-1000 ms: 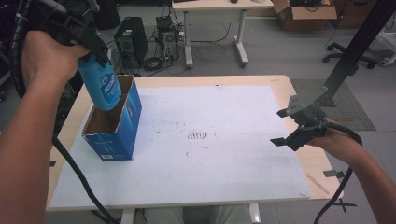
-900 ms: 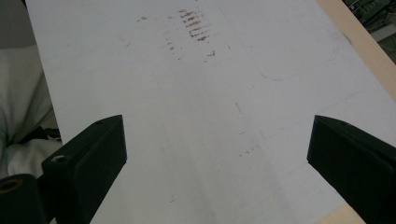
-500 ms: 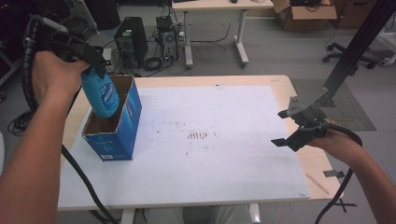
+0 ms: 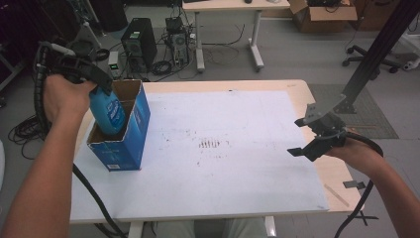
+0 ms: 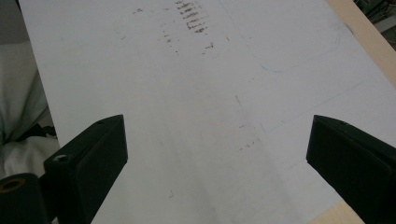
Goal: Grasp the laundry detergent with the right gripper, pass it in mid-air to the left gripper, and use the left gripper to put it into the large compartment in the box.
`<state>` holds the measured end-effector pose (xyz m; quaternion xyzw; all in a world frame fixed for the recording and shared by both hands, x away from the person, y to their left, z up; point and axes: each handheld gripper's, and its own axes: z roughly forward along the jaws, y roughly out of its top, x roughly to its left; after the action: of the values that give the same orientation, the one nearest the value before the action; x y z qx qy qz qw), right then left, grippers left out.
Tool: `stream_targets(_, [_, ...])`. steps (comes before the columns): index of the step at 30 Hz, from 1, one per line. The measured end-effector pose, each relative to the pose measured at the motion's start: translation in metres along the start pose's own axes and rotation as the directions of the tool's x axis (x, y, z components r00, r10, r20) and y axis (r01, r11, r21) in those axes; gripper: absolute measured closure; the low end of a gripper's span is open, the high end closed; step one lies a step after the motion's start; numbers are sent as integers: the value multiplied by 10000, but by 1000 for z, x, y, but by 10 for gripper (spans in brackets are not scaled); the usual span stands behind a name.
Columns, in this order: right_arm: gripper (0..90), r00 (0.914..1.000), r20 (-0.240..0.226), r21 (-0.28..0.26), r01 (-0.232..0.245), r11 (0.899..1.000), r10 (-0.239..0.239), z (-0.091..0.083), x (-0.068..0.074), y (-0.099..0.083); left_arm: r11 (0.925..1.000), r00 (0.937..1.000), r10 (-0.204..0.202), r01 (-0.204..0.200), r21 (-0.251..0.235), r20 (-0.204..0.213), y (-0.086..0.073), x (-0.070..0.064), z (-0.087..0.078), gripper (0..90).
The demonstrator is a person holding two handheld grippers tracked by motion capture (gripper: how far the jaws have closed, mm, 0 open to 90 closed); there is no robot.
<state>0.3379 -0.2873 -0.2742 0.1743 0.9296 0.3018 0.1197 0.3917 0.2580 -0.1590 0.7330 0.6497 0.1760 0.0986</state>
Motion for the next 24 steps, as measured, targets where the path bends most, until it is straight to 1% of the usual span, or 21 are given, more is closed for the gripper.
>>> stream_targets(6, [56,10000,-19,-19,23,10000,-23,2,0,1,9999,9999,12,-14,128,160,-6,1,22,381])
stream_targets(14, [55,10000,-64,78,-32,10000,32,5,0,-1,9995,9998,103,-107,285,142,-11,0,47,381])
stream_targets(24, [55,9999,-76,78,-70,9999,70,7,-1,0,9990,9997,145,-154,418,215,-17,-4,68,381])
